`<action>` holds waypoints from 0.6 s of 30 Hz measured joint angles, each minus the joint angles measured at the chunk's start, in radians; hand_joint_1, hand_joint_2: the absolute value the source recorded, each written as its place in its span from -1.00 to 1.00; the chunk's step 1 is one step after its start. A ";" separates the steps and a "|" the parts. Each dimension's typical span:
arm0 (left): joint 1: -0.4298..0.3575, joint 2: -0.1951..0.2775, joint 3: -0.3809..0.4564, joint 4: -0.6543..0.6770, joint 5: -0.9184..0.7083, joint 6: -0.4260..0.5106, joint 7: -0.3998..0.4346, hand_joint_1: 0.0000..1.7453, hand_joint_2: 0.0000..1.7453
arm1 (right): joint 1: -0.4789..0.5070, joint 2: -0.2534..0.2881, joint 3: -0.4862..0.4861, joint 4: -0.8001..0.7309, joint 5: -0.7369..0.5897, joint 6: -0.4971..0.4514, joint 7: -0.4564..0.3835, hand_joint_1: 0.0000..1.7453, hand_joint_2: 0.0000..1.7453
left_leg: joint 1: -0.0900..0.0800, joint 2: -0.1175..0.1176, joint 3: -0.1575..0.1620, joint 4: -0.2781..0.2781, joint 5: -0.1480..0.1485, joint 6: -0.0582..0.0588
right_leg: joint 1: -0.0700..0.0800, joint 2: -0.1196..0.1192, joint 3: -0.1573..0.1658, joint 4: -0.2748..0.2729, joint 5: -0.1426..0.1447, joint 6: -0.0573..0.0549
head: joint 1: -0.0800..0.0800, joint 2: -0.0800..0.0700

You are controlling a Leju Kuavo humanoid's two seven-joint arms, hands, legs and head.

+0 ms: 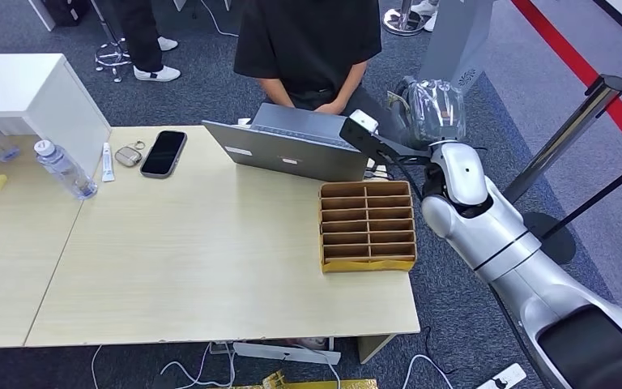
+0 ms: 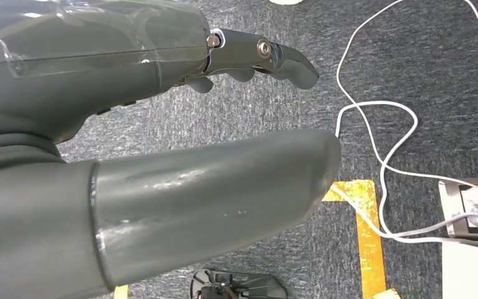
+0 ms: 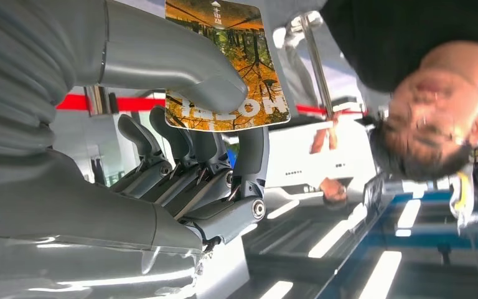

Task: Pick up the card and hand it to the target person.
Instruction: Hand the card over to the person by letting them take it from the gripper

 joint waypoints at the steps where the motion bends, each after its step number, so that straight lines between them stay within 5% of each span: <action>1: -0.002 -0.001 -0.002 0.000 -0.002 0.000 0.002 -1.00 -1.00 | -0.004 0.008 0.004 0.020 -0.005 0.000 -0.006 0.74 1.00 | 0.000 0.000 0.000 0.000 0.000 0.000 | 0.000 0.000 0.000 0.000 0.000 0.000 | 0.000 0.000; 18: -0.011 -0.005 -0.023 0.000 -0.007 -0.002 0.011 -1.00 -1.00 | -0.022 0.092 0.042 0.275 -0.032 -0.041 -0.050 0.75 1.00 | 0.000 0.000 0.000 0.000 0.000 0.000 | 0.000 0.000 0.000 0.000 0.000 0.000 | 0.000 0.000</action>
